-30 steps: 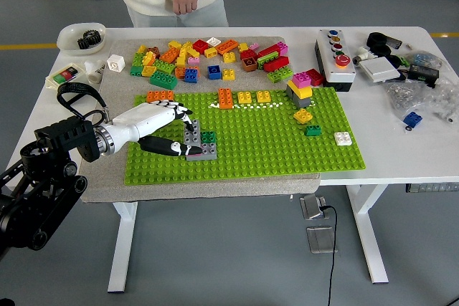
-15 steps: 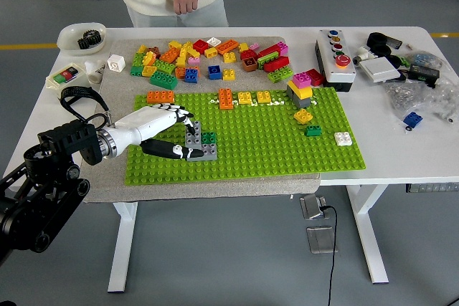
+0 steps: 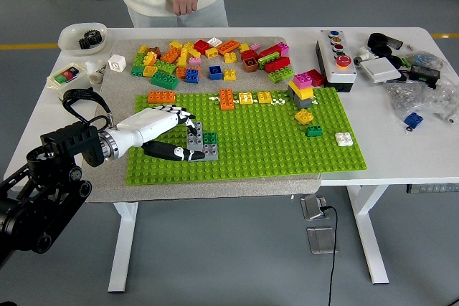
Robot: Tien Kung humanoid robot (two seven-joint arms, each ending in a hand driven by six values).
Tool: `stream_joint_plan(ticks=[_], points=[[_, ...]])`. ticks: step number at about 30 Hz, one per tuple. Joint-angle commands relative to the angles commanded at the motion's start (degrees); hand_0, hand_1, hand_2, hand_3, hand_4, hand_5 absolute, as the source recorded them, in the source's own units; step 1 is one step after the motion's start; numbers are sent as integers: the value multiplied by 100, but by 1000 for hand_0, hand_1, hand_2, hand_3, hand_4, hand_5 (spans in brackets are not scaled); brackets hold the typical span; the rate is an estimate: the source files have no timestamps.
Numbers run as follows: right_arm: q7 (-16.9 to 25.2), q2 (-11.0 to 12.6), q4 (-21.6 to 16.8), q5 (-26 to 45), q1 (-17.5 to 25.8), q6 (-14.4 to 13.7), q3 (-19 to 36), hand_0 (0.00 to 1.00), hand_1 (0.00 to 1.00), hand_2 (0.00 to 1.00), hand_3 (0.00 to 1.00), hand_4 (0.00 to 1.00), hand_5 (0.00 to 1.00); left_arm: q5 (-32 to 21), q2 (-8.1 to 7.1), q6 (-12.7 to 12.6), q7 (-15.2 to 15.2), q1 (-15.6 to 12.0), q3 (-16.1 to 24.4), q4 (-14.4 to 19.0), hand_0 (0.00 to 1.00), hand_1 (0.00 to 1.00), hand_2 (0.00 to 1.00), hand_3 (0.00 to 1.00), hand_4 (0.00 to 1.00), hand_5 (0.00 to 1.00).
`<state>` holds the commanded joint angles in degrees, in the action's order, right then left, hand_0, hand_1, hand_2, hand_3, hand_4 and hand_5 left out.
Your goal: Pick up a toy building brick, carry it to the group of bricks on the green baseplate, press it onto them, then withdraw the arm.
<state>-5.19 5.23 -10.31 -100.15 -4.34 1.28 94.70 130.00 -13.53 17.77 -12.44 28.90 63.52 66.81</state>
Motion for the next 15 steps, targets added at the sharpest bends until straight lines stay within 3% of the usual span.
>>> stream_joint_plan(ticks=[15], points=[[0,-8,0,5,24,-3,-5,747,636,682,637,854,575,0,-40,73,11,-14,127,87,998,998,920,696,998,987]])
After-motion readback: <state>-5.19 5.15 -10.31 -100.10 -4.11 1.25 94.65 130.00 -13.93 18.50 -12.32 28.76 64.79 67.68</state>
